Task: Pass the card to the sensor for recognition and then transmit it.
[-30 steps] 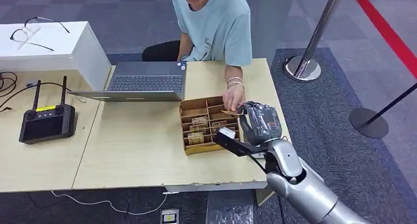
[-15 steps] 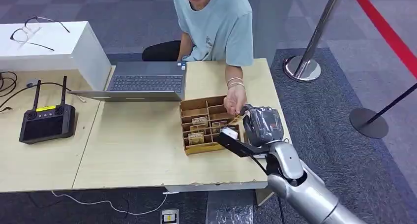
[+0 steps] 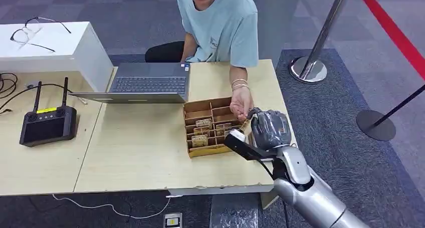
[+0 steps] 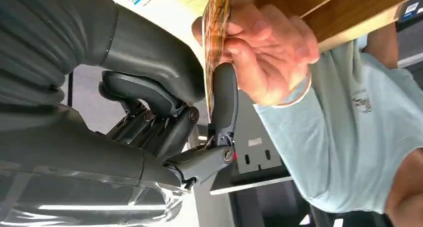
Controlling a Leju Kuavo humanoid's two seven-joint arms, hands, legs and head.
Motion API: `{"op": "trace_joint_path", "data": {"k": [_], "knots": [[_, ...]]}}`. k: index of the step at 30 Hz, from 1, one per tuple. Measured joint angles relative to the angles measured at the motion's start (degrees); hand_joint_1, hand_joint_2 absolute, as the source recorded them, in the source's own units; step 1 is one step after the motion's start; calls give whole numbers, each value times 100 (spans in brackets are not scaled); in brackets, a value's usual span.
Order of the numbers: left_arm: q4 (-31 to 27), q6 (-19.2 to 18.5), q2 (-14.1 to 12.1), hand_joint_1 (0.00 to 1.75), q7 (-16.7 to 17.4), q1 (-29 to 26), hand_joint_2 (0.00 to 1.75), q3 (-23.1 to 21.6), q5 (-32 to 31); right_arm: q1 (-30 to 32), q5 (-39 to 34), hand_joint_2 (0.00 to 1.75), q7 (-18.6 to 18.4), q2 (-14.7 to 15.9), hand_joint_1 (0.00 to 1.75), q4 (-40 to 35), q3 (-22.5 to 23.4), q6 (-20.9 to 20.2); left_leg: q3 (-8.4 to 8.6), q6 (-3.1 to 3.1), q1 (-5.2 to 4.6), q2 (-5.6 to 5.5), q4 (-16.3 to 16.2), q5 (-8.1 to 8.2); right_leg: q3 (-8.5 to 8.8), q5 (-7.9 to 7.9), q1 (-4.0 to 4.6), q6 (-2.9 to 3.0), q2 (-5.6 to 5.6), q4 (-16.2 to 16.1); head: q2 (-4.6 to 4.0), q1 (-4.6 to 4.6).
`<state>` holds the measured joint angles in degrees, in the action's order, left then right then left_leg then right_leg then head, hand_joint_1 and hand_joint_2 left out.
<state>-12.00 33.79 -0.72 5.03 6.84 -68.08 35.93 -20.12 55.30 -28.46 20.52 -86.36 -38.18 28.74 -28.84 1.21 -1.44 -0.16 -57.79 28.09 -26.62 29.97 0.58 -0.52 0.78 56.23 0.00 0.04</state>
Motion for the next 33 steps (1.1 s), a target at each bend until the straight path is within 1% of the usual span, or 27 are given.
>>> {"op": "trace_joint_path", "data": {"k": [14,19,20,24,33], "knots": [[0,2,0,0,22,-1,0,0,7,361,-262,175,-247,122,175,103,483,383,0,0,0,-1,-1,0,0,0,-1,0,0,0,0,0],[0,13,0,0,22,-1,0,0,4,443,-367,175,-258,146,175,186,636,496,1,0,0,0,-1,0,1,0,-1,0,0,0,0,0],[0,13,0,0,22,-1,175,0,0,456,-387,175,-258,151,175,199,656,511,1,0,0,-1,-2,0,0,0,-1,0,0,0,0,-2],[0,13,2,0,26,-1,175,-2,-11,499,-516,175,-243,155,175,267,737,562,1,0,0,0,-1,0,1,0,0,0,0,0,0,0],[0,15,11,0,15,0,175,-2,-17,512,-1086,175,2,135,175,391,769,697,0,0,0,0,-1,0,0,0,0,0,0,0,0,0]]}}
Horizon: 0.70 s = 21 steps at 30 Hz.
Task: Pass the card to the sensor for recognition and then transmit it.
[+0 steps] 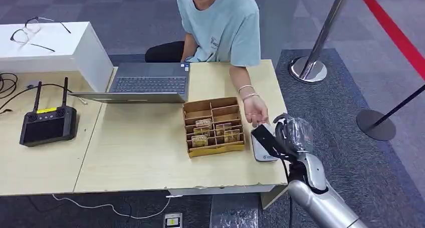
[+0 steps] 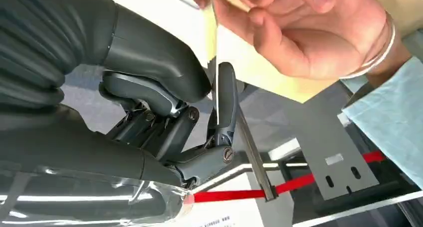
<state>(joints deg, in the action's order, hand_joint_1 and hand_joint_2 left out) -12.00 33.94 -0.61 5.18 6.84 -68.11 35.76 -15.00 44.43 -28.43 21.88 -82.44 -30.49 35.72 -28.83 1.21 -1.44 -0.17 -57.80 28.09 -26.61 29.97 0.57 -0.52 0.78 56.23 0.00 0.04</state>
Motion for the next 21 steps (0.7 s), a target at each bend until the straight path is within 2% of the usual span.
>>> {"op": "trace_joint_path", "data": {"k": [21], "knots": [[0,0,9,0,-7,0,175,0,0,0,-57,175,30,-15,175,87,0,22,1,0,0,0,0,0,1,0,0,0,0,0,0,-2]]}}
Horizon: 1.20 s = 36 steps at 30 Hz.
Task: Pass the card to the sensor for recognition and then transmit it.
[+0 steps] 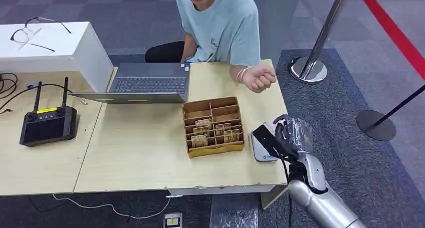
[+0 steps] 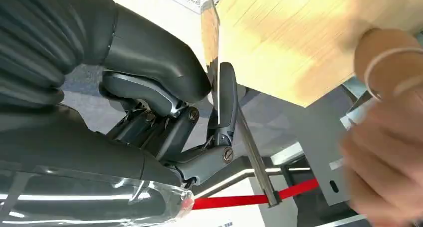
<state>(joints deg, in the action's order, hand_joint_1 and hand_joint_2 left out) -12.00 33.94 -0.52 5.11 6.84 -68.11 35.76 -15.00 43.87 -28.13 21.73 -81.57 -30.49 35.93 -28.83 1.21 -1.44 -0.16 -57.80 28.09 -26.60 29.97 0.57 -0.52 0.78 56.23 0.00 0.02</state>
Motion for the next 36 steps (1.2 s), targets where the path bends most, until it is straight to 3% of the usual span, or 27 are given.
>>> {"op": "trace_joint_path", "data": {"k": [19,36], "knots": [[0,0,9,0,28,1,175,0,-20,-3,-310,175,127,-50,175,74,-4,35,-1,0,0,0,0,0,0,0,0,0,0,0,0,0],[0,-17,31,0,103,10,175,-22,-105,14,-192,175,345,-374,175,1395,-114,136,1,0,1,0,1,0,0,0,1,0,0,0,0,2]]}}
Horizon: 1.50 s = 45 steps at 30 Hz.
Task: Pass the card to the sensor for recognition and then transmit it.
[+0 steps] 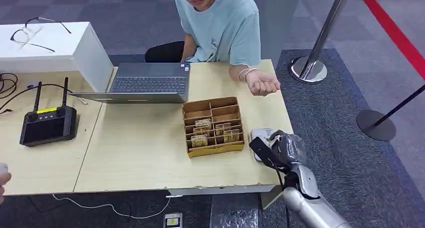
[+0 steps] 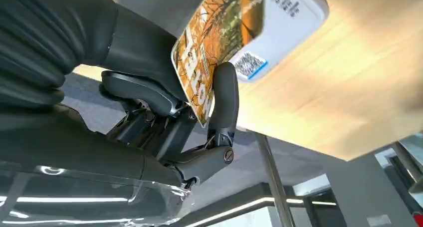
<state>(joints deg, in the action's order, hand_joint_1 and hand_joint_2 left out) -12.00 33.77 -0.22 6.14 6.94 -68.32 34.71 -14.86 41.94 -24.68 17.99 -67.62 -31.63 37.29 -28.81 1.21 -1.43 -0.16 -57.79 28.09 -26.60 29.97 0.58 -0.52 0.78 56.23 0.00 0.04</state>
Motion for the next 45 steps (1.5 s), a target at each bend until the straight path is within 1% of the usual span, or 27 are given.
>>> {"op": "trace_joint_path", "data": {"k": [9,13,21,28,33,45], "knots": [[0,-4,0,0,0,0,175,-2,-2,-22,31,175,13,-87,175,223,-28,77,5,0,0,1,0,0,6,0,0,0,0,0,0,-2],[0,-7,0,0,18,-1,175,-2,-2,-47,77,175,15,-100,175,231,-46,214,6,0,0,1,-1,0,7,0,-1,0,0,0,0,0],[0,-7,0,0,11,-3,175,-2,-4,-58,383,175,-31,-98,175,-193,79,271,5,0,-1,0,-2,0,7,-1,-1,-1,0,0,0,-2],[0,-9,2,0,-13,-5,175,-2,-9,-114,494,175,-146,-55,175,-610,190,271,4,0,-1,0,-2,0,5,-1,-1,-1,0,0,0,0],[0,-9,7,0,-20,-4,175,-2,-17,-174,494,175,-157,-15,175,-844,219,267,4,0,-1,0,-2,0,5,-1,-1,-1,0,0,0,-2],[0,-7,17,0,-39,-3,175,-2,-33,-295,527,175,-203,37,175,-1069,219,256,3,0,-1,0,-2,0,4,-1,-1,-1,0,0,0,-2]]}}
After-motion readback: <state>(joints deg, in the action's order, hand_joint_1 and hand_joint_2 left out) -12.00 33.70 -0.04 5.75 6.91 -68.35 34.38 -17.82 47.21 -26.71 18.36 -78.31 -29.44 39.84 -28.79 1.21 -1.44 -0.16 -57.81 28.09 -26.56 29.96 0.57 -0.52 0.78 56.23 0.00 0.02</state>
